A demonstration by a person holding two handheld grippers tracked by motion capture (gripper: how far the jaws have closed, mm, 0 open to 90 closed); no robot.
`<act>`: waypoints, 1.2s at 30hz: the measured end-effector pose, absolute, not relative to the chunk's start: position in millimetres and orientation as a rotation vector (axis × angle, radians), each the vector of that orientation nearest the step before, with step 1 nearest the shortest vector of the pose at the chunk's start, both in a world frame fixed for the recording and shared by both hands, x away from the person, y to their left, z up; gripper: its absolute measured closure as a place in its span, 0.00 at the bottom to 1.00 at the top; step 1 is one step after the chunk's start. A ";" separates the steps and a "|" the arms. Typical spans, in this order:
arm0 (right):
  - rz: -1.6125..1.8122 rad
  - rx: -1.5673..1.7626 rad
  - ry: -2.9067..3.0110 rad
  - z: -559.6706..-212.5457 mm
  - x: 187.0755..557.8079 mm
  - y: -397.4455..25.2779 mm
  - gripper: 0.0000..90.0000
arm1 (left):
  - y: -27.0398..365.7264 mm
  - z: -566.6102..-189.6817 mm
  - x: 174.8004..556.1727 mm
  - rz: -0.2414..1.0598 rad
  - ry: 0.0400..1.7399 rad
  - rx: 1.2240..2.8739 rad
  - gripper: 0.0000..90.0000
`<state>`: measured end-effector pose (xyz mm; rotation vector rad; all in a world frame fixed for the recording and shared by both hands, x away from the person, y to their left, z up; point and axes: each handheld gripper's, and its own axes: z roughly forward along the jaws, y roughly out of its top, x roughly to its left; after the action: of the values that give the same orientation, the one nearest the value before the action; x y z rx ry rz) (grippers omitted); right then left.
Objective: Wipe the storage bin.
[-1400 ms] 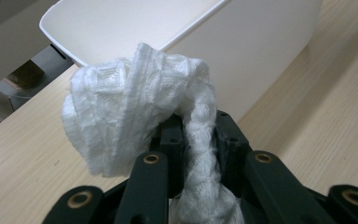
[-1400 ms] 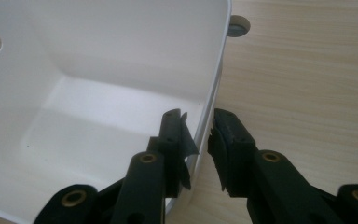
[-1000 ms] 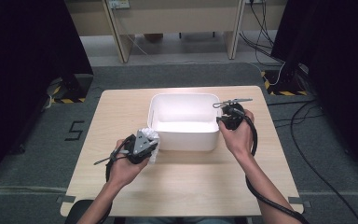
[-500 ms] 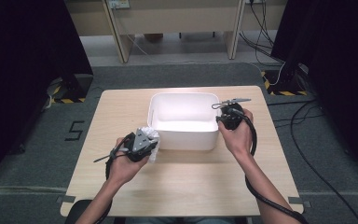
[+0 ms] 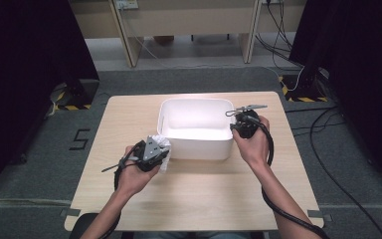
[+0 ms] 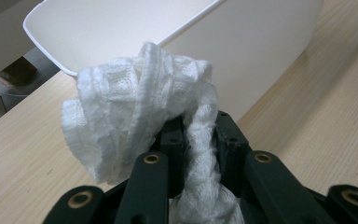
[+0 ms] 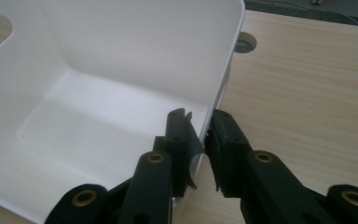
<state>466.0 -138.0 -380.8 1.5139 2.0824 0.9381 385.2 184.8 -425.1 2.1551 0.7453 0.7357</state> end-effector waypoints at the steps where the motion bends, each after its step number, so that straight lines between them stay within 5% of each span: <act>1: 0.940 1.513 2.083 -380.8 466.1 -138.1 0.87 | 184.1 -426.2 385.2 0.735 0.745 2.155 0.85; 36: 0.948 1.511 2.089 -380.8 465.9 -137.8 0.86 | 181.6 -447.9 388.4 0.727 0.757 2.172 0.85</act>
<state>465.9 -137.8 -380.8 1.5114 2.0888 0.9482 388.4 181.6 -447.9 2.1717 0.7568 0.7269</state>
